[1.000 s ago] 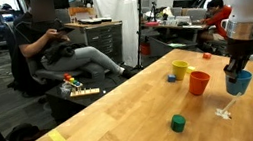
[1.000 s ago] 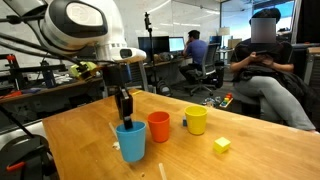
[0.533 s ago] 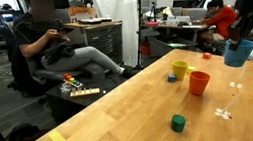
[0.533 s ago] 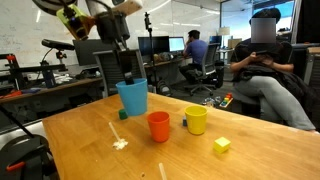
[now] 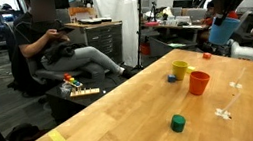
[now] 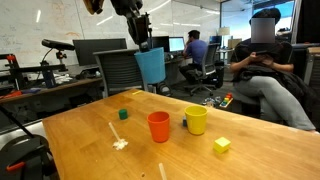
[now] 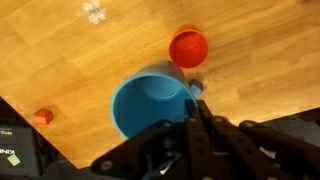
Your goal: Stack the cups from back to front
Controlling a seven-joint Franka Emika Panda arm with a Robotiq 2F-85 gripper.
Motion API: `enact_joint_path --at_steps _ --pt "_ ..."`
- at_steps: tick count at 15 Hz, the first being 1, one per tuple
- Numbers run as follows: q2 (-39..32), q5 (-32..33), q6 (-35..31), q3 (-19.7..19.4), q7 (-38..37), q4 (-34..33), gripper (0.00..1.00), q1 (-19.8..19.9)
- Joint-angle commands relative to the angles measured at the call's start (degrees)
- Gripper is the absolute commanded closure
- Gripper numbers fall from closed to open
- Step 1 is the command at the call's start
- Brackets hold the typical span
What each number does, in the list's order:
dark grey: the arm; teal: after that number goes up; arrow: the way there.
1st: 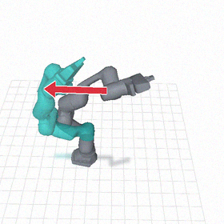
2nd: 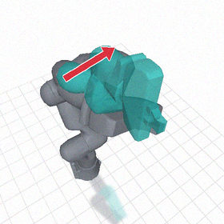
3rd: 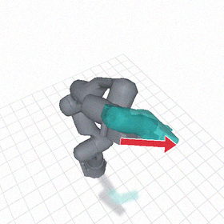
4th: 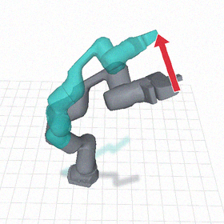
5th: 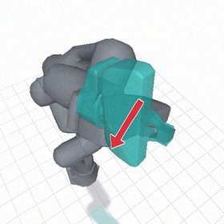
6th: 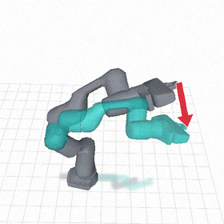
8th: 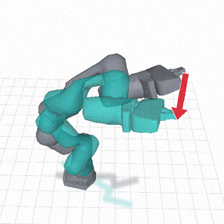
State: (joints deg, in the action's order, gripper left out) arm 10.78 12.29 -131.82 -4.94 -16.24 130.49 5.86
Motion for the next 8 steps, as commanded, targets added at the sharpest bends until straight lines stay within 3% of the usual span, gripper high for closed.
enact_joint_path --at_steps 1,8 --pt "-4.9 -1.9 -0.3 0.6 -0.2 -3.7 0.99 0.2" --pt "-11.3 -1.7 -1.7 1.0 -1.1 -3.9 0.99 -0.9"
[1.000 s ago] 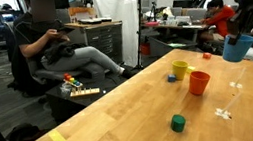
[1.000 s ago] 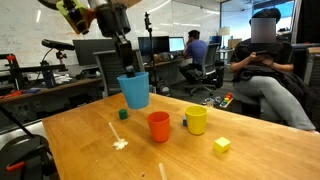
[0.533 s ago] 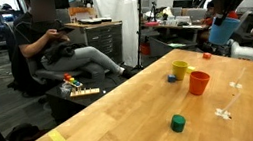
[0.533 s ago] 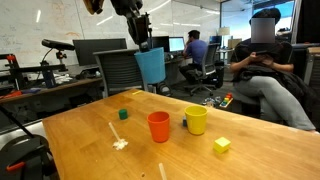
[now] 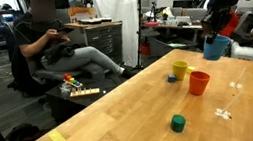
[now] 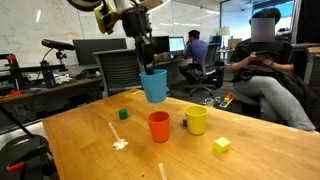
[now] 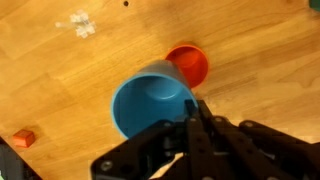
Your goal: Stack the cups from back to front
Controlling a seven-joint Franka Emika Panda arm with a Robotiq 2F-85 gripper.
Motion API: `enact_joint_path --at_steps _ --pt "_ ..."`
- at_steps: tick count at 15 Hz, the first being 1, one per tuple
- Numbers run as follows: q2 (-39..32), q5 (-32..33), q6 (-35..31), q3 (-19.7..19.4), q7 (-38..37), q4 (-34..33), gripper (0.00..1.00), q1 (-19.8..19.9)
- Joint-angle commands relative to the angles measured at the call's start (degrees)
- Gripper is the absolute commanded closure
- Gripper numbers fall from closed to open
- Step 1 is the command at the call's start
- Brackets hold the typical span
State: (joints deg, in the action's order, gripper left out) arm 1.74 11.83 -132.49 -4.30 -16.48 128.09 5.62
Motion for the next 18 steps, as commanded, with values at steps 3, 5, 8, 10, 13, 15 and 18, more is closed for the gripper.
enact_joint_path --at_steps 3,5,8,10,13,15,18 --pt "-4.2 0.0 -3.6 0.5 -1.9 -1.1 0.99 -1.3" --pt "-5.6 0.0 -4.4 0.4 -2.2 -1.0 0.99 -1.7" --pt "-7.7 0.9 -5.6 0.1 -3.0 -0.7 0.99 -2.2" --pt "-9.0 1.5 -6.3 -0.2 -3.8 -0.9 0.99 -2.5" --pt "-10.7 1.8 -7.7 -0.5 -4.6 -1.2 0.99 -2.9" --pt "-11.6 2.7 -8.5 -0.8 -5.5 -1.6 0.99 -3.2" --pt "-12.9 4.4 -9.4 -1.4 -6.8 -1.9 0.99 -3.7"
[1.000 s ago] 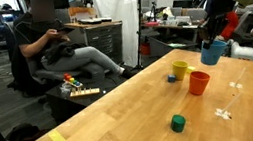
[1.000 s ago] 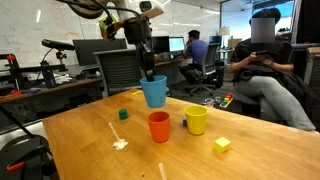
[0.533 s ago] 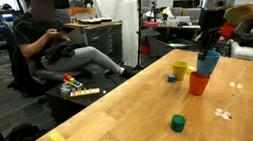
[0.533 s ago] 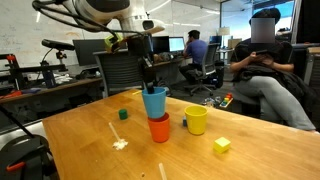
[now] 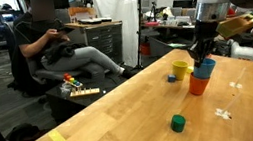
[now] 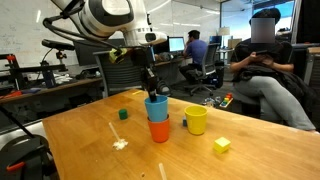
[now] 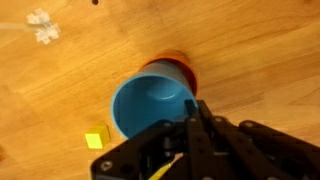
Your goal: Stack the cups from back to front
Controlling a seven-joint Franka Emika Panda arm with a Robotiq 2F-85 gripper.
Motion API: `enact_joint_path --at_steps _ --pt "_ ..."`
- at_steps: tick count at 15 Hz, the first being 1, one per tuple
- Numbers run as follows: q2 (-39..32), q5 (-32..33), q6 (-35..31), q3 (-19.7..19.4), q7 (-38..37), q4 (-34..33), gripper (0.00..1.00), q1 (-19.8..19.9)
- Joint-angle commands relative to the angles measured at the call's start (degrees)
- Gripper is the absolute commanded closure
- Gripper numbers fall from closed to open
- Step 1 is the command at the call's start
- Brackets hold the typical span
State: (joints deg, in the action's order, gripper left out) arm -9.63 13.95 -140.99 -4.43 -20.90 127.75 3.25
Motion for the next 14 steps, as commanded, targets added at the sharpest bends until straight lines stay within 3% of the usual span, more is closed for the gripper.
enact_joint_path --at_steps 1,3,11,14 --pt "-1.9 3.3 -1.2 -1.6 -3.3 -1.5 0.70 -1.6" --pt "-2.5 3.9 -1.1 -1.9 -3.8 -1.5 0.63 -1.8" --pt "-0.7 3.1 -0.3 -1.7 -3.2 -0.3 0.02 -2.5" --pt "-1.0 4.8 -0.5 -2.0 -4.3 0.3 0.00 -3.2"
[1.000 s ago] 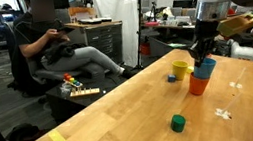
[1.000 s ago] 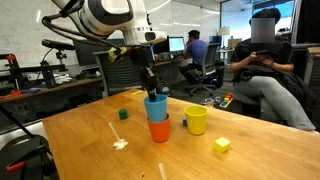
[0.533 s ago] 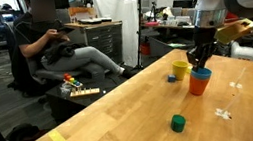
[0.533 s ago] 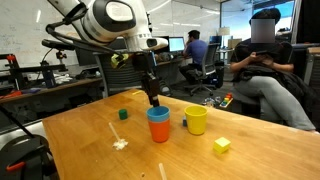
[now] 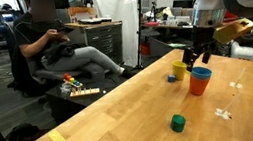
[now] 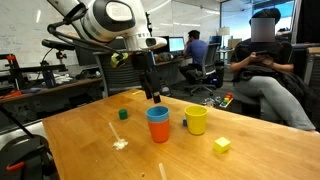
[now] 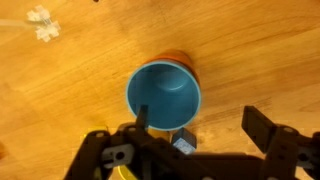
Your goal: Stack the cups from back to front
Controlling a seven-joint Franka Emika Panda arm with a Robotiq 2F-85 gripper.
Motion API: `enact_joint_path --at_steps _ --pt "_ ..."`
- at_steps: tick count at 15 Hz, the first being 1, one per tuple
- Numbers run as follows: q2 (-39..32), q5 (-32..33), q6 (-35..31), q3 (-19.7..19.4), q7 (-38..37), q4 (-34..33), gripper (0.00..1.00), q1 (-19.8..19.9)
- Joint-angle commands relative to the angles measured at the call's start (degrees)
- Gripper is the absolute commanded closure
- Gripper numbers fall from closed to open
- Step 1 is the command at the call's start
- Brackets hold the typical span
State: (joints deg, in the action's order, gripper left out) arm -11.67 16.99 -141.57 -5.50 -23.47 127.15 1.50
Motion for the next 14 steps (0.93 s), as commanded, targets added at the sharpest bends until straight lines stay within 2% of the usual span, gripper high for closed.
enact_joint_path --at_steps 1,7,14 --pt "0.8 2.6 0.2 -1.1 -2.1 1.1 0.00 -1.7" --pt "-0.9 6.2 0.2 -1.5 -3.5 0.9 0.00 -2.3" --pt "-4.3 5.1 1.0 -1.7 -1.3 -1.6 0.00 -1.8"
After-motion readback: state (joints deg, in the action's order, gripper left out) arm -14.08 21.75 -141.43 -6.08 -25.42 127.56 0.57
